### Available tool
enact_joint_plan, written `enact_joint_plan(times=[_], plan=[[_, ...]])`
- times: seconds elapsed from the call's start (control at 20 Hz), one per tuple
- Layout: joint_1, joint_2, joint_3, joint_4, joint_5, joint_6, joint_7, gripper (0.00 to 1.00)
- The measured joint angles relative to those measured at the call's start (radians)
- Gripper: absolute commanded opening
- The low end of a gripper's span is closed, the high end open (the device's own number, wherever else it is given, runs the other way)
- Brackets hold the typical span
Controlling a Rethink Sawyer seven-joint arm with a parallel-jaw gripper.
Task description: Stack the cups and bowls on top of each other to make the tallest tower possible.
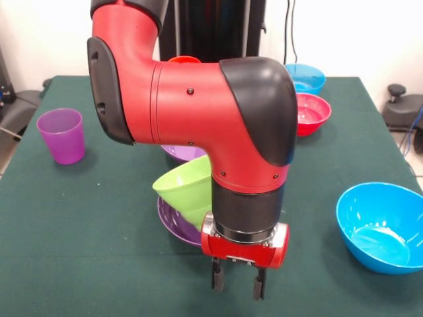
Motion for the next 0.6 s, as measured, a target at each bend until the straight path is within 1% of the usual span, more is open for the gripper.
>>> enact_joint_plan(times=[0.45, 0.6], plan=[[-0.008, -0.001, 0.004, -0.002, 0.0, 0.0, 0.0, 1.0], [-0.018, -0.009, 0.005, 0.01, 0.0, 0.0, 0.0, 1.0]])
